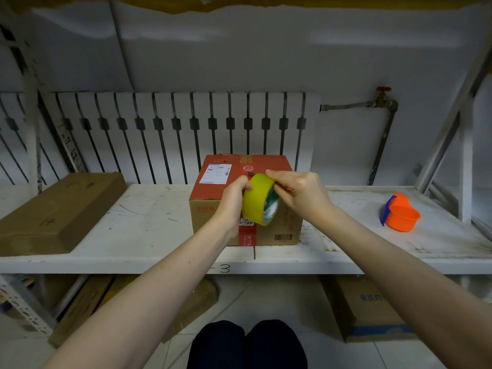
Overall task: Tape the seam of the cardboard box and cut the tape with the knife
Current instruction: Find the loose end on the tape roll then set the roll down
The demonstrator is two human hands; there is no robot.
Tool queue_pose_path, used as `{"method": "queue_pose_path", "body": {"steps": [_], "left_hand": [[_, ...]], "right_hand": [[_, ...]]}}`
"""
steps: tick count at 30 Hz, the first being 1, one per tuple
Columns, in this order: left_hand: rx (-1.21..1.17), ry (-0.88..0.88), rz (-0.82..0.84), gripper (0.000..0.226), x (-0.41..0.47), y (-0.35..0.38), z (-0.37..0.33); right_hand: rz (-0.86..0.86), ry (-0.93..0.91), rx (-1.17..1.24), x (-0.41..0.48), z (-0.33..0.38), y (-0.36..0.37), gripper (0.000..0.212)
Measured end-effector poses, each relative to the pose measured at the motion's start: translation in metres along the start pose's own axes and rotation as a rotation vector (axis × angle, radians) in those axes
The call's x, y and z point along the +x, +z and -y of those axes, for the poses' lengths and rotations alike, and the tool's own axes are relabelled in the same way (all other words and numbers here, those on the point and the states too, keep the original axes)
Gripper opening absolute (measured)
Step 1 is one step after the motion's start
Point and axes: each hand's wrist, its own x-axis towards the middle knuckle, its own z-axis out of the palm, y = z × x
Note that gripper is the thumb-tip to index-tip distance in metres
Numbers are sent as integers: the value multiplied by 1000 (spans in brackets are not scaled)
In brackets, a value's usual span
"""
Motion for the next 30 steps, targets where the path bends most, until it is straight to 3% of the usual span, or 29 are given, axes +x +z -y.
{"method": "queue_pose_path", "body": {"steps": [3, 10, 12, 21, 25, 30], "left_hand": [[-20, -15, -23, 10, -1, 4, -3], [-45, -44, -48, 22, 2, 4, 2], [-44, -35, -56, 16, 2, 5, 3], [-46, -37, -104, 18, 3, 6, -4], [-69, -47, -122, 2, 3, 6, 0], [-100, -53, -131, 3, 2, 6, 3]], "right_hand": [[-2, -5, 4, 2, 1, 1, 34], [-20, 92, 66, 0, 4, 2, 33], [-14, 112, 70, -2, 4, 3, 32], [14, 16, 19, 3, 4, 0, 33], [17, 56, 43, 1, 5, 3, 32], [36, 77, 62, -1, 5, 5, 31]]}}
